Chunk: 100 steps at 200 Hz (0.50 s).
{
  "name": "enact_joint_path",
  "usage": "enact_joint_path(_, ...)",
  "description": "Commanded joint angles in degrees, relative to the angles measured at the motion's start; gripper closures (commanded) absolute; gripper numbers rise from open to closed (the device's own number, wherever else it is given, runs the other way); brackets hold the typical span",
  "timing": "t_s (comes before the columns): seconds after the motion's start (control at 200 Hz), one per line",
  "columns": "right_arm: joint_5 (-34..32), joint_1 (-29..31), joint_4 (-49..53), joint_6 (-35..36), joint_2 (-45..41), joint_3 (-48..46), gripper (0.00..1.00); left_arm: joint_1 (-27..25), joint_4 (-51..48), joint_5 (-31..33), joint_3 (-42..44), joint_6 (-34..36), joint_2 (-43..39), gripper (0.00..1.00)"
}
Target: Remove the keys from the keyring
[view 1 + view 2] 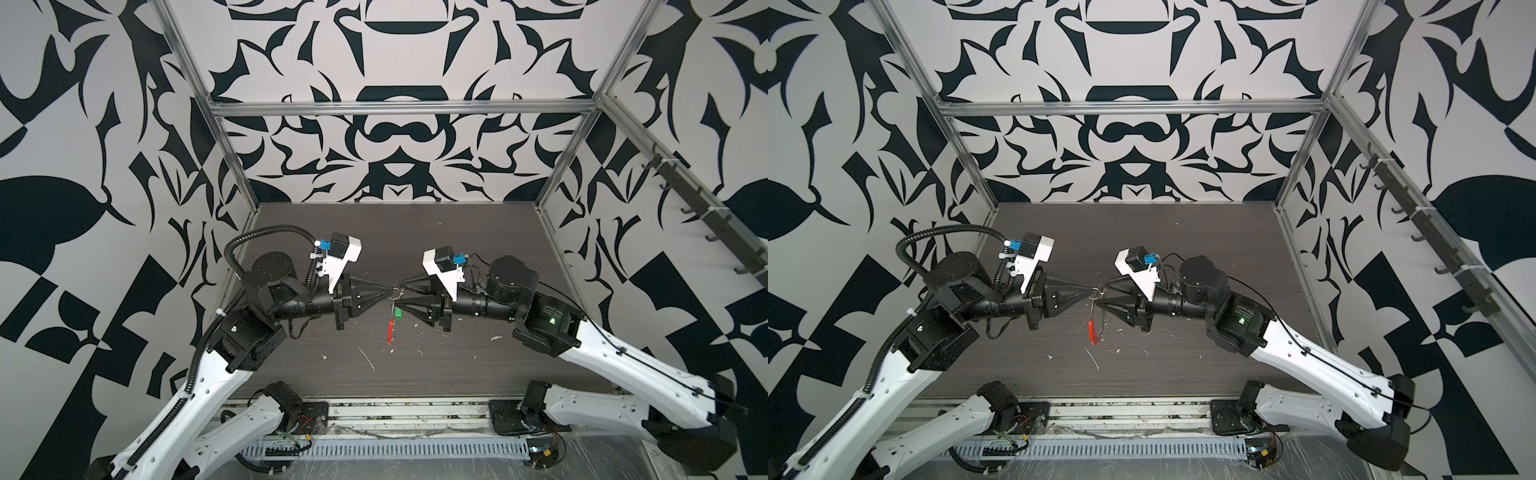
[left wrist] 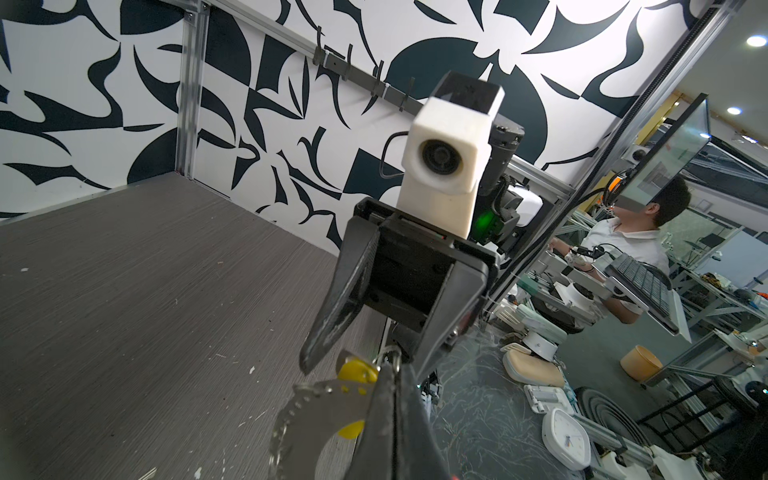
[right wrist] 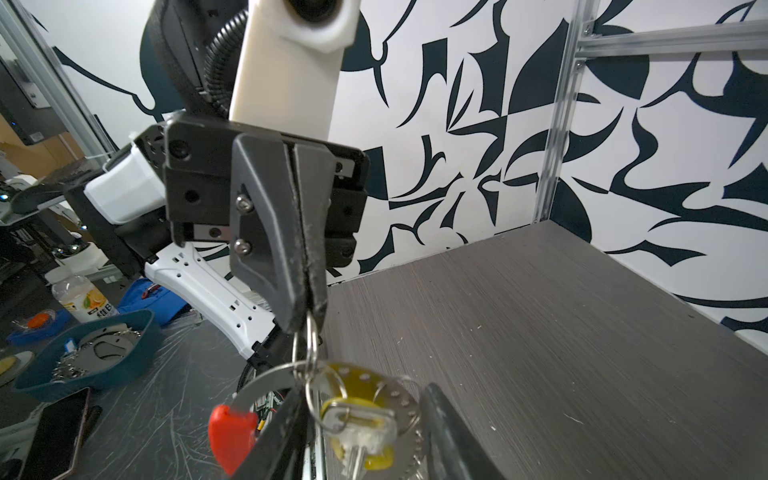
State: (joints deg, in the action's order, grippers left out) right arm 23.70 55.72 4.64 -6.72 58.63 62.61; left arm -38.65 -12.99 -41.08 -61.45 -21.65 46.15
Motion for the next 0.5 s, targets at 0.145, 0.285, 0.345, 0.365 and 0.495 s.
enact_joint_path(0.145, -3.14, 0.53, -2.22, 0.48, -0.44, 1.55, 0.61, -0.11, 2.56, 1.15, 0.81, -0.48, -1.50, 1.00)
enact_joint_path(0.285, -2.64, 0.77, -2.12, 0.48, -0.71, 1.55, 0.66, -0.11, 2.41, 1.84, 1.06, -0.24, -1.94, 1.00)
enact_joint_path(0.345, -2.48, 0.77, -2.00, 0.48, -0.67, 1.62, 0.68, -0.11, 2.32, 2.06, 1.16, -0.15, -2.03, 1.00)
enact_joint_path(0.365, -2.39, 0.85, -1.88, 0.48, -0.67, 1.62, 0.68, -0.11, 2.27, 2.14, 1.13, -0.15, -2.03, 1.00)
enact_joint_path(0.495, -2.43, 0.96, -1.42, 0.48, -1.04, 1.68, 0.68, -0.11, 1.86, 2.85, 0.89, 0.18, -2.01, 1.00)
